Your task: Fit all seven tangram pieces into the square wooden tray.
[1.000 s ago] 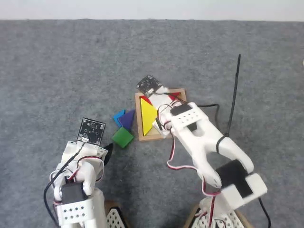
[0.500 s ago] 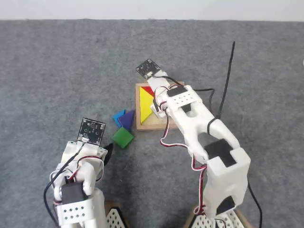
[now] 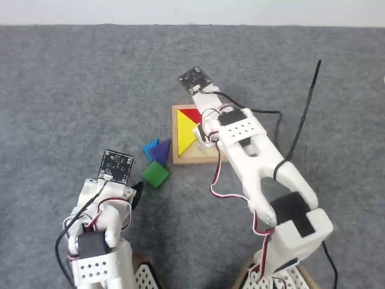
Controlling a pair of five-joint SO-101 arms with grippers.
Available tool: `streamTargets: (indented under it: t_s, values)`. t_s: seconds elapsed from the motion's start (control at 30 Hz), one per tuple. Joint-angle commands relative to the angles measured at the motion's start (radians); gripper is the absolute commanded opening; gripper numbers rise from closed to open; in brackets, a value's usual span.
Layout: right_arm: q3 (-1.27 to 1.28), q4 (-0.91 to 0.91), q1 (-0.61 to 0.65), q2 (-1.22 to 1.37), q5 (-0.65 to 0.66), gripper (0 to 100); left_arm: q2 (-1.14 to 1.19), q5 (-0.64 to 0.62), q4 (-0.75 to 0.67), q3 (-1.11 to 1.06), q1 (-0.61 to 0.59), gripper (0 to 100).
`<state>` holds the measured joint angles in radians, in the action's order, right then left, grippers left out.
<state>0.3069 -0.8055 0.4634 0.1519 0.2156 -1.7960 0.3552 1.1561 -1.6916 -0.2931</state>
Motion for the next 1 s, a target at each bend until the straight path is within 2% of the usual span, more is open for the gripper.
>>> streamTargets:
  t_s: [0.0, 0.23, 0.53, 0.77, 0.97]
  values:
    - [-0.014, 0.013, -0.045, -0.015, -0.043, 27.7, -0.018, -0.002, -0.005, 0.008, -0.008, 30]
    - [-0.103, -0.010, -0.035, 0.131, -0.043, 27.7, -0.018, -0.002, -0.005, 0.008, -0.008, 30]
    - [-0.106, -0.070, 0.061, 0.136, 0.009, 27.7, -0.018, -0.002, -0.005, 0.008, -0.008, 30]
    - [0.028, -0.073, 0.071, -0.013, 0.032, 27.7, -0.018, -0.002, -0.005, 0.008, -0.008, 30]
    - [0.120, 0.010, 0.035, -0.079, 0.026, 27.7, -0.018, -0.002, -0.005, 0.008, -0.008, 30]
